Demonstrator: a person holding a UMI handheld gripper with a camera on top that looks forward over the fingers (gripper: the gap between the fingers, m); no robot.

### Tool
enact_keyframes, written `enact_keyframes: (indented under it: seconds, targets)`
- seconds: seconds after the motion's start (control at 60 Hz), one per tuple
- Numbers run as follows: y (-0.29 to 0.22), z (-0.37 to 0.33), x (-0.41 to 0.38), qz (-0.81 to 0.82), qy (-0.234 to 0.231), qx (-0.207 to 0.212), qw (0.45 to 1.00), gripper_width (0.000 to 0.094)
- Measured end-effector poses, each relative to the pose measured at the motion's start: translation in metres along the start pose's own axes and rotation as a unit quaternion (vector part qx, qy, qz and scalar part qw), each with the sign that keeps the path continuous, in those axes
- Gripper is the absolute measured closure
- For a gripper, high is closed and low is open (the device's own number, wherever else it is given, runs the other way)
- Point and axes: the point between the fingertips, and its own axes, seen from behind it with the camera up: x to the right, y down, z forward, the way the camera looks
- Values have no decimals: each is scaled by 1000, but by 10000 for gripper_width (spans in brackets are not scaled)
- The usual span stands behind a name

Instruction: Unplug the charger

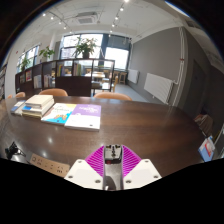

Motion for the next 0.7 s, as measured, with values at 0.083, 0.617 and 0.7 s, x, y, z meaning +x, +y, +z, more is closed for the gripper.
enact_keyframes:
  seconds: [0.083, 0.617, 0.7]
  targets:
    - [53, 21, -14, 10, -34, -47, 998, 738]
    - [36, -12, -23, 5, -23, -57, 998, 187]
    - [-7, -51, -40, 14, -37, -16, 999, 99]
